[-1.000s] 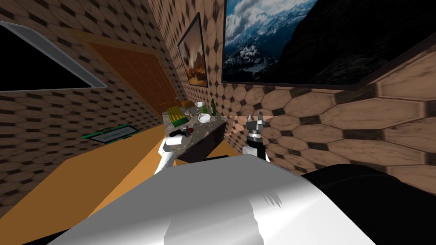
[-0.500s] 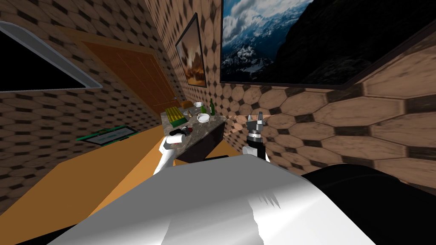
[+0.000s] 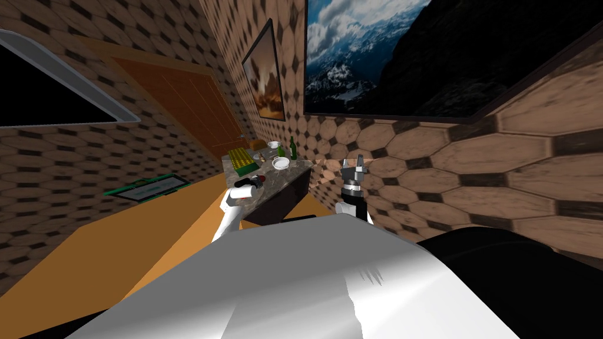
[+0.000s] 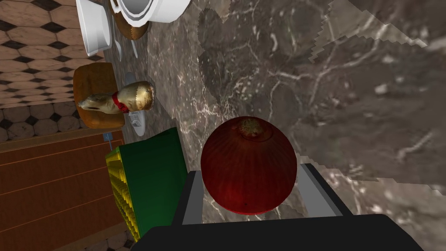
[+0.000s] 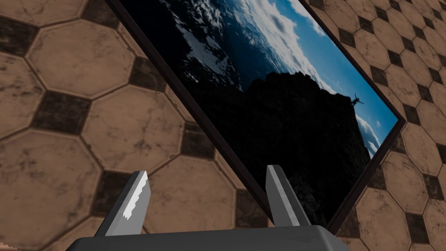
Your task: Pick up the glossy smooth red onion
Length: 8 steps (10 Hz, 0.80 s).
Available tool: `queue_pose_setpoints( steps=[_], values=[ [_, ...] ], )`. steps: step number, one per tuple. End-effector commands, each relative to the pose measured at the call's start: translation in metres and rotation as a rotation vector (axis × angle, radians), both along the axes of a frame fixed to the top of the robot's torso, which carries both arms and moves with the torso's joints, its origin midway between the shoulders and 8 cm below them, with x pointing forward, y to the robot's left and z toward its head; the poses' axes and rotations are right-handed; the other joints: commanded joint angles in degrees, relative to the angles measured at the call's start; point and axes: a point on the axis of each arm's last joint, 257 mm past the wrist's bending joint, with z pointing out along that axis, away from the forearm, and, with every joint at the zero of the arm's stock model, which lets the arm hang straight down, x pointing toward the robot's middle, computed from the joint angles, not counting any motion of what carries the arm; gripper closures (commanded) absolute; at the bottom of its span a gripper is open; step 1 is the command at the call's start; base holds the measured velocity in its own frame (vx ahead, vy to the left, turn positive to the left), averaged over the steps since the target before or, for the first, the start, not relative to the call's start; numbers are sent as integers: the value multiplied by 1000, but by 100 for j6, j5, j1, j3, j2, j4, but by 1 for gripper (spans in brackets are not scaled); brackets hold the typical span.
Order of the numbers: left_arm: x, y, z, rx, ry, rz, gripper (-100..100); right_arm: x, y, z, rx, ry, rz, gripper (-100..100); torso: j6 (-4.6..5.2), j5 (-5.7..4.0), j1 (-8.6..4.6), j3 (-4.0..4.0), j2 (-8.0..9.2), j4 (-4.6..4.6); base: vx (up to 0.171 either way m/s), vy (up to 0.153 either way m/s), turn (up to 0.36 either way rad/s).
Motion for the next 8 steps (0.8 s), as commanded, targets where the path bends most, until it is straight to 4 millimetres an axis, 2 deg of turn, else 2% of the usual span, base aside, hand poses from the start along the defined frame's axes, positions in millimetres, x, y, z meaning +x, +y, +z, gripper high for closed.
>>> queue_pose_setpoints(
  steps=[1,2,3,4,8],
  values=[
    [0,0,0,0,0,0,100,0,0,0,0,0,0,0,0,0,0,0,0,0,0,0,0],
    [0,0,0,0,0,0,100,0,0,0,0,0,0,0,0,0,0,0,0,0,0,0,0],
    [0,0,0,0,1,0,0,0,0,0,0,0,0,0,0,0,0,1,1,1,0,0,0],
    [-6,-7,2,1,0,-10,100,0,0,0,0,0,0,0,0,-1,0,1,1,2,17,7,83],
    [-16,-18,6,0,1,-25,100,0,0,0,0,0,0,0,-1,-2,0,1,-2,3,22,7,45]
  ],
)
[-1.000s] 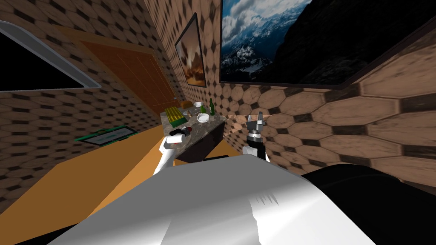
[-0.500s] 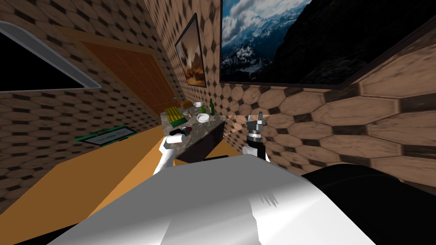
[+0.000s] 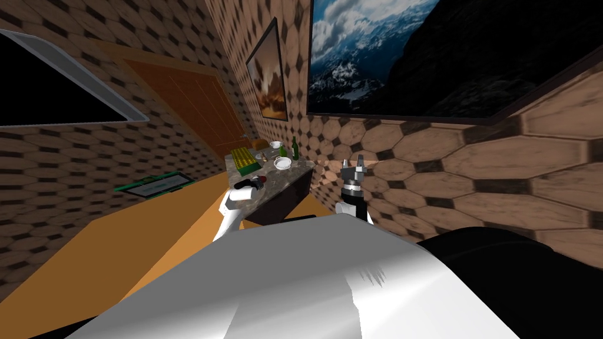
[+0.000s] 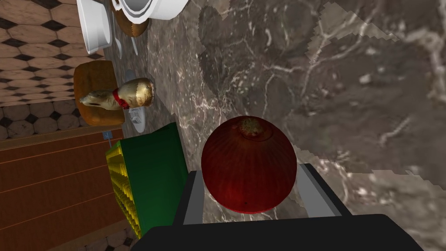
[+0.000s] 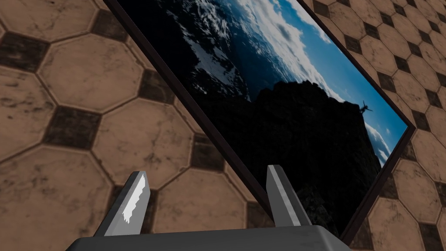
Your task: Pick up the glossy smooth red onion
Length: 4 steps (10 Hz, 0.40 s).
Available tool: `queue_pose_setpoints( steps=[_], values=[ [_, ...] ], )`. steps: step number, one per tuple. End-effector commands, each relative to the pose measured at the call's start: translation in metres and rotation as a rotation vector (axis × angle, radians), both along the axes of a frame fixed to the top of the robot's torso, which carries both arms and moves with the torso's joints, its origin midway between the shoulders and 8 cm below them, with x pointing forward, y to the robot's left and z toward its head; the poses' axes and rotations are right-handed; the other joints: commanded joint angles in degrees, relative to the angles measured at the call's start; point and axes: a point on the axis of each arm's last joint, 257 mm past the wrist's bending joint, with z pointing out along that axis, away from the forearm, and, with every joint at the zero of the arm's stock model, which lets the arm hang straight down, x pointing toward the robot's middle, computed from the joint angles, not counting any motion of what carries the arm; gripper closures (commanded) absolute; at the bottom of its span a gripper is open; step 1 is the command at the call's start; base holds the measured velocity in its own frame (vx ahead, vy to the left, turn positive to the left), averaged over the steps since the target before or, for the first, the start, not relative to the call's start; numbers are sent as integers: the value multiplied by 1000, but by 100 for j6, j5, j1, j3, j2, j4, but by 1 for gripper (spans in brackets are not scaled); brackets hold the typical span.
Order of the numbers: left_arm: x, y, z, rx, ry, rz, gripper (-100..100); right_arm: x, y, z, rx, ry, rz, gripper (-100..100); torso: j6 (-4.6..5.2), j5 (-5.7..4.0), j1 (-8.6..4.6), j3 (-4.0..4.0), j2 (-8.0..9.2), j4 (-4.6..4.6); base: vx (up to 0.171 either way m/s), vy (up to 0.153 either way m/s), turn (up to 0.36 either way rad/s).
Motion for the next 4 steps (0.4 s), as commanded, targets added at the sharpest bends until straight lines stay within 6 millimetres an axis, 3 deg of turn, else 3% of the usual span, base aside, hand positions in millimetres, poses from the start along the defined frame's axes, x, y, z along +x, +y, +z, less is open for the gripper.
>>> queue_pose_setpoints(
  steps=[1,3,4],
  values=[
    [-4,-5,2,0,1,-6,100,0,0,0,0,0,0,0,0,0,0,0,0,0,14,7,43],
    [-7,-8,3,0,0,-10,100,0,0,0,0,0,0,0,-1,0,1,2,2,2,14,8,40],
    [-8,-8,3,-1,1,-10,0,0,0,0,0,0,0,0,2,0,0,2,3,2,0,0,0]
  ],
)
